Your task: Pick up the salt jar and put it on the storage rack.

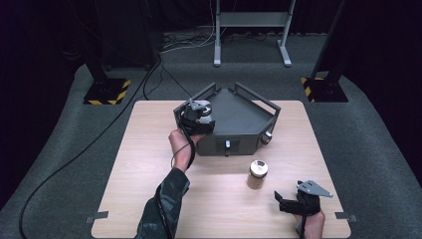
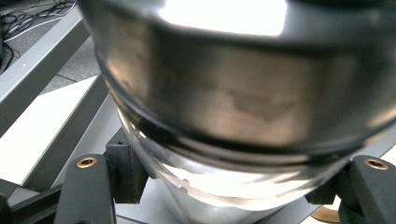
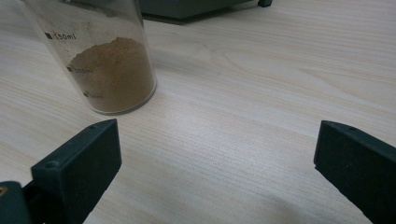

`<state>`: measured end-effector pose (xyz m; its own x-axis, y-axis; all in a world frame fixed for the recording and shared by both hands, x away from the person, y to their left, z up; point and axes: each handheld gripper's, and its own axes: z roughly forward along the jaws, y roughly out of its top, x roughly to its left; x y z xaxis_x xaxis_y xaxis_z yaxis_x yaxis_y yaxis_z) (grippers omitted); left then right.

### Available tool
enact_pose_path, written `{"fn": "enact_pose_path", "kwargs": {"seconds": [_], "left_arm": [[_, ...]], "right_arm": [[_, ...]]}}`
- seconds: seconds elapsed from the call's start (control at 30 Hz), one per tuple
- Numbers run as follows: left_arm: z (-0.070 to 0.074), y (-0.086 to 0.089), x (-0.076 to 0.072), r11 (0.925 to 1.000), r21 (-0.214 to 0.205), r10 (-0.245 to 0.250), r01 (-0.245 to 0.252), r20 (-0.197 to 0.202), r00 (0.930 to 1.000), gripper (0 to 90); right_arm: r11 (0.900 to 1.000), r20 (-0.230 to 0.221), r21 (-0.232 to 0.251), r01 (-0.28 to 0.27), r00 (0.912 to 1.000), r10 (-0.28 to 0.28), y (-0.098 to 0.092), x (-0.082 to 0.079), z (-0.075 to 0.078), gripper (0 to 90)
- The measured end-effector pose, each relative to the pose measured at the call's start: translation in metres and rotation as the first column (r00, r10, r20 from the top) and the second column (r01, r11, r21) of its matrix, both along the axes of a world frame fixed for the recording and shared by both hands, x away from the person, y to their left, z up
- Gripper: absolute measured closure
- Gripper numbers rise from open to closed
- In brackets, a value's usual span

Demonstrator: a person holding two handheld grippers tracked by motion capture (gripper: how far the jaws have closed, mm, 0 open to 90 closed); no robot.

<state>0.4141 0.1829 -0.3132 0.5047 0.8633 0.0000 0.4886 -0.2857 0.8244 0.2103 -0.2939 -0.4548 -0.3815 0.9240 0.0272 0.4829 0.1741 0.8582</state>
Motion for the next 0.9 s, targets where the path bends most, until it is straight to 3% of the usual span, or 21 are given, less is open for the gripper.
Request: {"fn": "enact_pose_path", "kwargs": {"seconds": [0.53, 0.9], "left_arm": [[-0.0027, 0.0004, 0.0038, 0.9999, 0.008, 0.008, -0.008, -0.022, 0.9997, 31.7], [-0.0076, 0.0006, 0.0018, 0.9999, 0.010, 0.004, -0.004, -0.005, 1.0000, 31.7]], "right_arm": [[1.0000, -0.001, -0.002, 0.000, 1.0000, 0.000, 0.0002, 0.0002, 0.0001, 0.0], [1.0000, -0.002, -0.003, 0.002, 1.0000, -0.002, 0.0006, 0.0004, 0.0002, 0.0]]}}
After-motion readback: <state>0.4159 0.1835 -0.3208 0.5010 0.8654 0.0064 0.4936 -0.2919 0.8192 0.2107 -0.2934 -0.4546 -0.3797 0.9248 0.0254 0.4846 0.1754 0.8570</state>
